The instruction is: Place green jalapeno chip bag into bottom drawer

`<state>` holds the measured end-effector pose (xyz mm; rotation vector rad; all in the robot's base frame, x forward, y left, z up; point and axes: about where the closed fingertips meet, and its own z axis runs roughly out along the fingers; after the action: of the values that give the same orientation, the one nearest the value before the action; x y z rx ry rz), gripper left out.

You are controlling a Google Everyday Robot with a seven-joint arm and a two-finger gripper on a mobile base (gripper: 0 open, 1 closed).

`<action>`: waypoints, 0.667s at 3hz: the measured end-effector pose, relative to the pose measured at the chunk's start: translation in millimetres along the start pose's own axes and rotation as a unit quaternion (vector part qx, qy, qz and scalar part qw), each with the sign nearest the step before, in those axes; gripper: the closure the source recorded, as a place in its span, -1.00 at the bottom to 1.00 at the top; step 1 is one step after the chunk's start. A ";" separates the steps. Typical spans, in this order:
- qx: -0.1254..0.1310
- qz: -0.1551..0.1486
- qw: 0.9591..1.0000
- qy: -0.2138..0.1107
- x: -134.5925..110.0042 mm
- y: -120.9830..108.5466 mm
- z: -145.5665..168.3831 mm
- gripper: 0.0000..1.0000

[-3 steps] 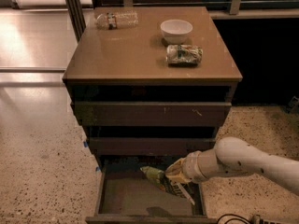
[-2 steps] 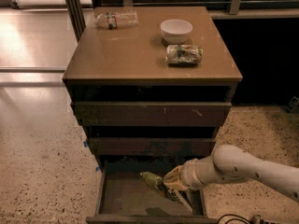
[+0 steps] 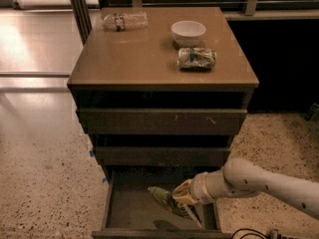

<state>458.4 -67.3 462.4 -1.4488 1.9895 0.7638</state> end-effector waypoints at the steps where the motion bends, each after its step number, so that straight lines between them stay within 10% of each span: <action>1: 0.001 0.006 1.000 -0.006 29.2 -37.0 57.9 1.00; 2: 0.004 0.023 1.000 -0.011 49.6 -55.2 91.6 1.00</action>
Offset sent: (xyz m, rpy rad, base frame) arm 0.0710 0.0221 -0.1453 0.0256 0.0301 -0.0757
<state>508.0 -47.0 357.4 -1.3889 2.0127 0.7868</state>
